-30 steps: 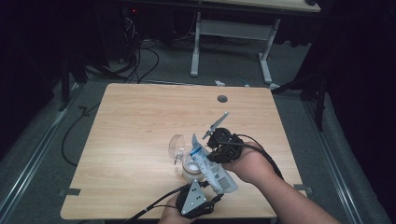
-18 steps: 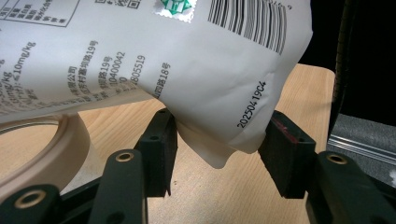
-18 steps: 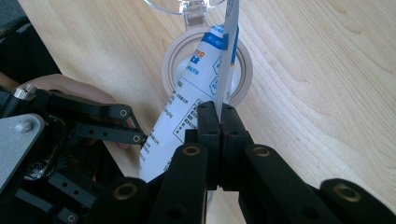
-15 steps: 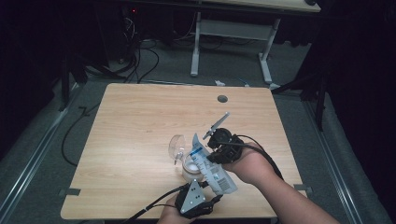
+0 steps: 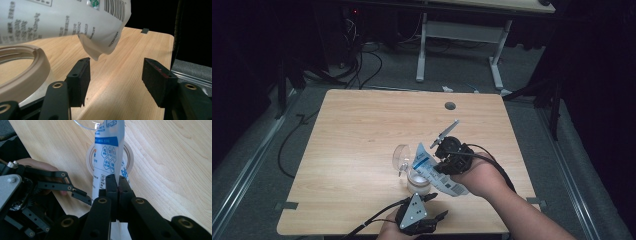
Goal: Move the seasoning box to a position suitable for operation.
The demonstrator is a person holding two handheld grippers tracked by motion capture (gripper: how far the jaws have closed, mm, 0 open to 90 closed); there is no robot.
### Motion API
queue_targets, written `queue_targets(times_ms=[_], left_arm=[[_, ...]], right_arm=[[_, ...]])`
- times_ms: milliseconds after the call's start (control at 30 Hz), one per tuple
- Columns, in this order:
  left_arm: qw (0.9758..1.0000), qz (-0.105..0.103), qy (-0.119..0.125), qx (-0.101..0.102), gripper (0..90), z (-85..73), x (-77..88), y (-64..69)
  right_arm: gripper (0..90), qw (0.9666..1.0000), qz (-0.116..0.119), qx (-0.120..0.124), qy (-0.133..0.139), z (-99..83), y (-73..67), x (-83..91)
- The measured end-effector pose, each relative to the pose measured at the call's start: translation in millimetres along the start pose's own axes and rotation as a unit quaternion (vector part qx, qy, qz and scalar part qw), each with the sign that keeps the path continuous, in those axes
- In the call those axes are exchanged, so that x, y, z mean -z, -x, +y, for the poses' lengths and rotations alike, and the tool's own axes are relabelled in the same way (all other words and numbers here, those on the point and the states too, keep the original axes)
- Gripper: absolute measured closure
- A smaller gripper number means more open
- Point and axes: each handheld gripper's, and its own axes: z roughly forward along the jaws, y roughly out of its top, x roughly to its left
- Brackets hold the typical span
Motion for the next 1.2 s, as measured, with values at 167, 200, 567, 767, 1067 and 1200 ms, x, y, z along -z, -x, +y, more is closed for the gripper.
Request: queue_targets(times_ms=[167,200,567,767,1067,1200], left_arm=[[1.0000,0.005,0.002,0.004,40.4,-2.6,6.3,-4.3],[1.0000,0.006,0.002,0.004,40.5,-2.9,7.4,-5.1],[0.9995,0.028,-0.004,0.012,42.0,-13.6,26.4,-22.4],[0.9989,0.043,-0.012,0.012,42.4,-19.4,41.6,-34.2],[0.9966,0.076,-0.014,0.029,43.0,-32.6,62.4,-55.8],[0.9951,0.091,-0.014,0.035,43.5,-34.4,70.0,-67.3]], right_arm=[[89.8,1.0000,-0.003,-0.002,0.000,-2.7,0.7,0.7],[89.8,1.0000,-0.003,0.001,0.000,-3.3,1.2,0.6],[89.8,1.0000,-0.003,-0.001,0.001,-4.4,2.5,-0.6],[89.7,1.0000,-0.004,0.001,0.000,-4.2,2.1,-2.3],[89.8,1.0000,-0.002,-0.002,0.002,-4.8,3.1,-2.6],[89.8,1.0000,-0.003,-0.003,0.003,-6.8,4.5,-2.3]])
